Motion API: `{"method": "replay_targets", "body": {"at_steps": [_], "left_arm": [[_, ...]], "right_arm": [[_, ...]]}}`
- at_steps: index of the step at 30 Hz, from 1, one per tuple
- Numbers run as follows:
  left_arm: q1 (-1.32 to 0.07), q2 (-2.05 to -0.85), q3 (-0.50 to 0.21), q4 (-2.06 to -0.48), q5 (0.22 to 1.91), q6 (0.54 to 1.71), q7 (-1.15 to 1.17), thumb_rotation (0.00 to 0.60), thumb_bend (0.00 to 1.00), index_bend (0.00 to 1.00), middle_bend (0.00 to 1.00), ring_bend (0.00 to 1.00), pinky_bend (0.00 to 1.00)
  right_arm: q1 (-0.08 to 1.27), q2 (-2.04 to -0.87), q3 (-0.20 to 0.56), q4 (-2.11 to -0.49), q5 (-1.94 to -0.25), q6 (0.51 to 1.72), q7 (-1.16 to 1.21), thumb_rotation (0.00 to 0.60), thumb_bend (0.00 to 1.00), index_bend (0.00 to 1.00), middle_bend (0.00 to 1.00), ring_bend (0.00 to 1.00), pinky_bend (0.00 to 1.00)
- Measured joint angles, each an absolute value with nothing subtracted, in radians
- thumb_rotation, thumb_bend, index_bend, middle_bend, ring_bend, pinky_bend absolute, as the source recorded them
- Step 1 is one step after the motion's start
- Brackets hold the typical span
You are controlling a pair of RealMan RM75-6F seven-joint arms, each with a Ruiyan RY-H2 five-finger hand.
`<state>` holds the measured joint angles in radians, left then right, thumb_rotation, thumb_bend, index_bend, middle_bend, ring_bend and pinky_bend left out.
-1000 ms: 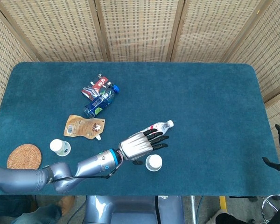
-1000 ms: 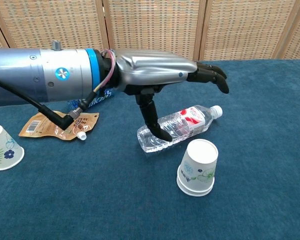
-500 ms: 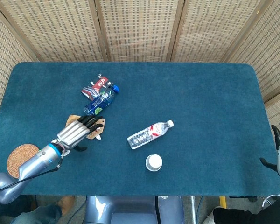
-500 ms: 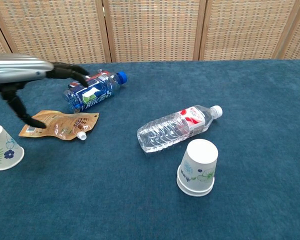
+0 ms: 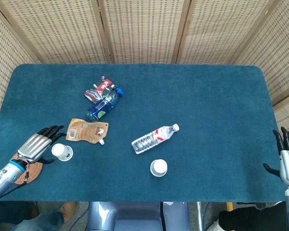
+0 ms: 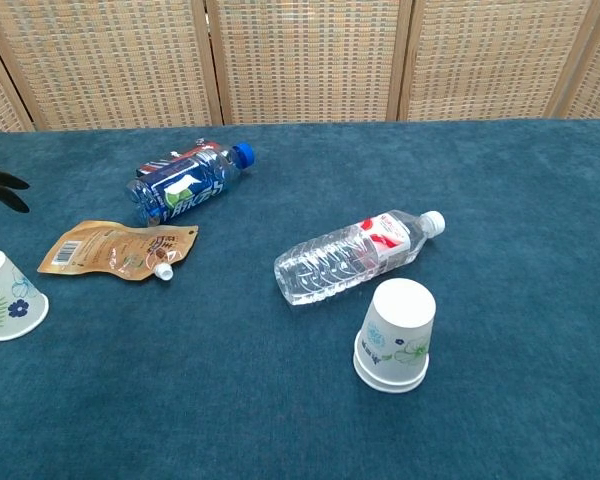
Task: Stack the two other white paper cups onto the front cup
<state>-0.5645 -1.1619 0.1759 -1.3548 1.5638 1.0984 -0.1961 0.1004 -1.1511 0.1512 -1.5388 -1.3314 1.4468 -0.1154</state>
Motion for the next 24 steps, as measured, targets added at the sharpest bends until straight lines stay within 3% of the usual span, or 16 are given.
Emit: {"method": "replay_targets", "body": {"at_steps": [8, 16, 24], "left_arm": [[-0.552, -1.23, 0.166, -1.259, 1.573, 1.073, -0.256, 0.6, 0.19, 0.23, 0.12, 0.13, 0.18], [-0.545, -1.289, 0.15, -1.191, 1.591, 1.075, -0.293, 0.6, 0.26, 0.45, 0.32, 0.31, 0.31], [-0.536, -1.303, 0.126, -1.167, 1.601, 1.098, -0.298, 0.6, 0.27, 0.48, 0.34, 0.33, 0.31]], "right_arm": [[0.098, -1.148, 0.15, -1.543, -1.336, 1.453, -0.11, 0.6, 0.0, 0.0, 0.0, 0.0, 0.0], [0.097, -1.147, 0.149, -1.541, -1.338, 1.452, -0.104, 0.6, 0.0, 0.0, 0.0, 0.0, 0.0], [0.098, -1.149, 0.148, -1.538, -1.336, 1.449, -0.104, 0.6, 0.0, 0.0, 0.0, 0.0, 0.0]]}}
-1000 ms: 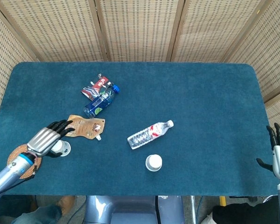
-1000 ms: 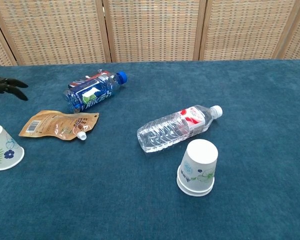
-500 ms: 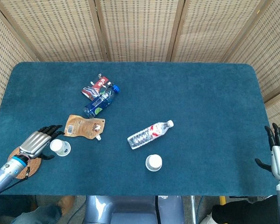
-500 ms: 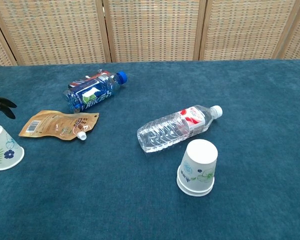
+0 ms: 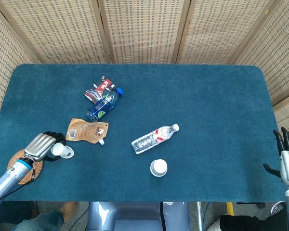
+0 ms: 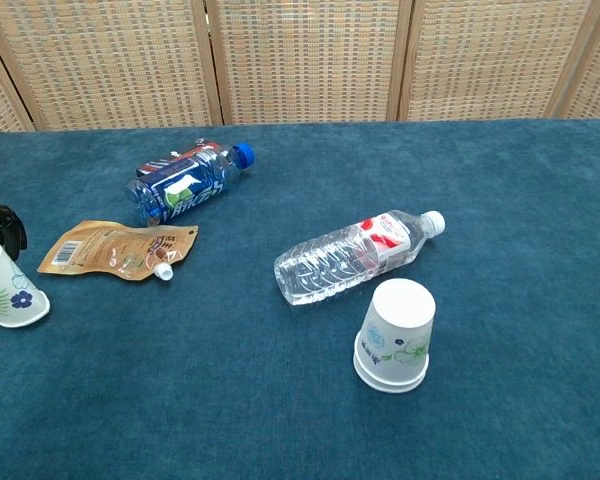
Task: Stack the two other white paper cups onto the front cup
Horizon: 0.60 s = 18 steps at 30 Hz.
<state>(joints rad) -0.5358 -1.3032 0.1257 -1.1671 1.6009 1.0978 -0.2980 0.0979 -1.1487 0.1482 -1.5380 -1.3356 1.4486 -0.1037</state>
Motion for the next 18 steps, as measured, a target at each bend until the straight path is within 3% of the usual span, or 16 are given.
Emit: {"method": "replay_targets", "body": {"at_steps": [9, 18], "left_arm": [[-0.586, -1.233, 0.089, -1.328, 1.658, 1.135, -0.313, 0.6, 0.27, 0.48, 0.34, 0.33, 0.31], [-0.732, -1.183, -0.034, -1.65, 1.662, 1.048, -0.122, 0.6, 0.27, 0.48, 0.34, 0.33, 0.31]], "right_arm": [[0.098, -1.148, 0.148, -1.54, -1.333, 1.446, -0.101, 0.6, 0.0, 0.0, 0.0, 0.0, 0.0], [0.097, -1.147, 0.154, -1.53, -1.324, 1.444, -0.088, 0.6, 0.0, 0.0, 0.0, 0.0, 0.0]]}}
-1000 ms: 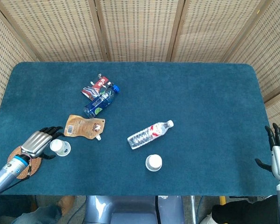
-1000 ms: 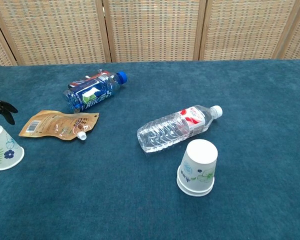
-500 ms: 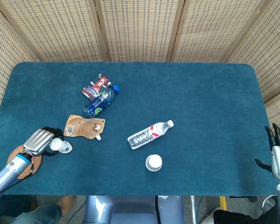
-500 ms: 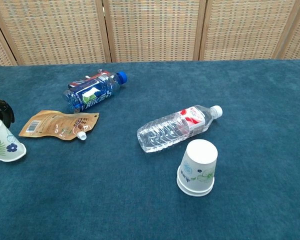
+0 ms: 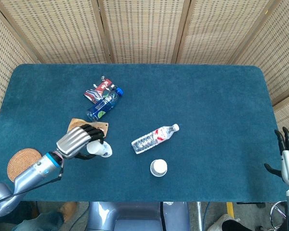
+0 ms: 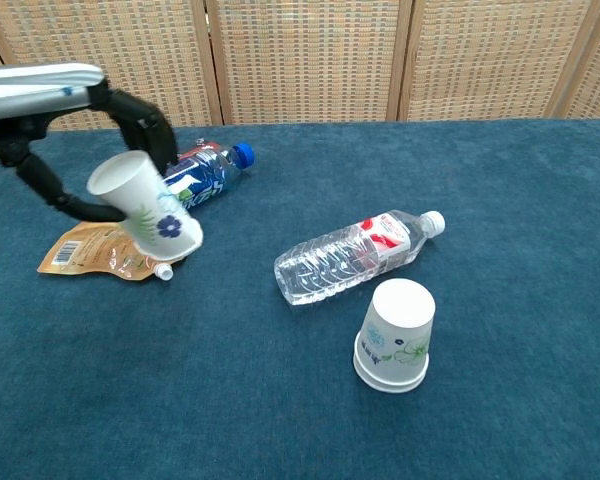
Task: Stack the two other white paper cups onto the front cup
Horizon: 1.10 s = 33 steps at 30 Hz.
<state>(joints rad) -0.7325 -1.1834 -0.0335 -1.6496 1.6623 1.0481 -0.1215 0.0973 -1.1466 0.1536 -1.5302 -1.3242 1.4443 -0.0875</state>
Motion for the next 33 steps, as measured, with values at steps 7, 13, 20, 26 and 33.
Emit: {"method": "replay_targets", "body": {"at_steps": [7, 13, 20, 26, 33], "left_arm": [[-0.861, -1.276, -0.127, -1.72, 1.548, 0.882, 0.0, 0.6, 0.26, 0.48, 0.34, 0.33, 0.31], [-0.94, -1.356, -0.179, -1.748, 1.469, 0.807, 0.081, 0.6, 0.26, 0.48, 0.34, 0.33, 0.31], [-0.991, -1.387, -0.201, -1.775, 1.433, 0.769, 0.147, 0.6, 0.25, 0.48, 0.34, 0.33, 0.31], [-1.033, -1.435, -0.2, -1.768, 1.387, 0.741, 0.237, 0.6, 0.25, 0.47, 0.34, 0.33, 0.31], [-1.062, -1.485, -0.198, -1.747, 1.358, 0.748, 0.317, 0.6, 0.25, 0.46, 0.34, 0.33, 0.3]], "right_arm": [[0.097, -1.143, 0.163, -1.518, -1.3, 1.433, -0.072, 0.6, 0.0, 0.0, 0.0, 0.0, 0.0], [0.099, -1.143, 0.167, -1.507, -1.285, 1.421, -0.066, 0.6, 0.0, 0.0, 0.0, 0.0, 0.0], [0.1, -1.143, 0.171, -1.497, -1.274, 1.412, -0.059, 0.6, 0.0, 0.0, 0.0, 0.0, 0.0], [0.1, -1.144, 0.169, -1.501, -1.28, 1.417, -0.064, 0.6, 0.0, 0.0, 0.0, 0.0, 0.0], [0.098, -1.143, 0.171, -1.5, -1.277, 1.418, -0.06, 0.6, 0.0, 0.0, 0.0, 0.0, 0.0]]}}
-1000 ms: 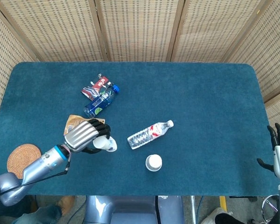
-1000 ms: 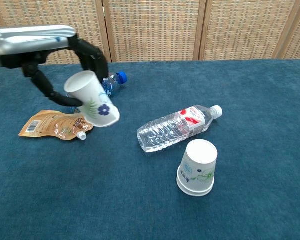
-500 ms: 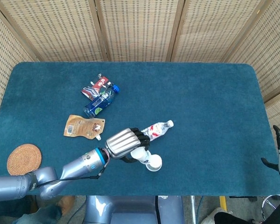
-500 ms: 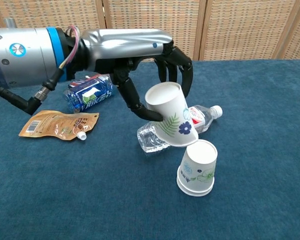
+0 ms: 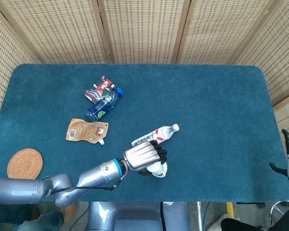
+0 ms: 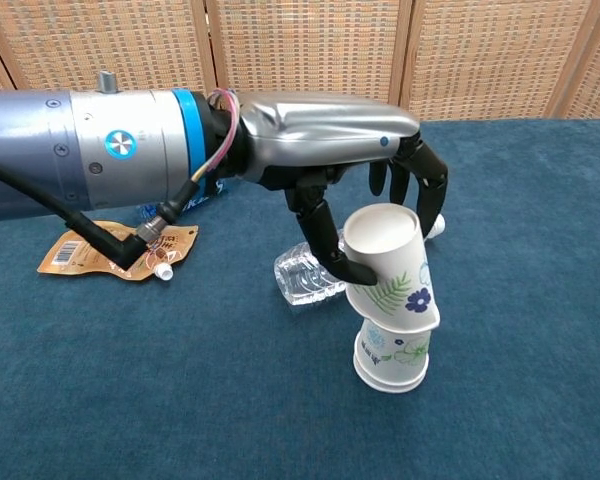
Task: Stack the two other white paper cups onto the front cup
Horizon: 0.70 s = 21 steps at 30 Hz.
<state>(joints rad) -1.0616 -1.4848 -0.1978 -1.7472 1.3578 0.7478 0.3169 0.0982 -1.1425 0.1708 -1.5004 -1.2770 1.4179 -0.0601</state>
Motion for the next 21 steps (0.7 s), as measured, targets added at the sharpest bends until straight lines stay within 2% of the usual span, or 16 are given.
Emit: {"method": "replay_targets", "body": {"at_steps": [8, 12, 17, 21], "left_arm": [[-1.087, -1.527, -0.194, -1.718, 1.305, 0.753, 0.372, 0.6, 0.24, 0.46, 0.34, 0.33, 0.29], [-1.095, -1.539, -0.187, -1.71, 1.296, 0.752, 0.387, 0.6, 0.22, 0.42, 0.3, 0.22, 0.26], [-1.107, -1.563, -0.172, -1.688, 1.28, 0.747, 0.412, 0.6, 0.17, 0.3, 0.21, 0.12, 0.2], [-1.111, -1.577, -0.159, -1.674, 1.27, 0.743, 0.416, 0.6, 0.09, 0.12, 0.07, 0.01, 0.12]], "right_arm": [[0.098, -1.141, 0.173, -1.499, -1.274, 1.417, -0.055, 0.6, 0.0, 0.0, 0.0, 0.0, 0.0], [0.098, -1.141, 0.173, -1.5, -1.273, 1.416, -0.055, 0.6, 0.0, 0.0, 0.0, 0.0, 0.0], [0.098, -1.141, 0.172, -1.5, -1.274, 1.415, -0.058, 0.6, 0.0, 0.0, 0.0, 0.0, 0.0], [0.098, -1.141, 0.172, -1.501, -1.274, 1.417, -0.06, 0.6, 0.0, 0.0, 0.0, 0.0, 0.0]]}}
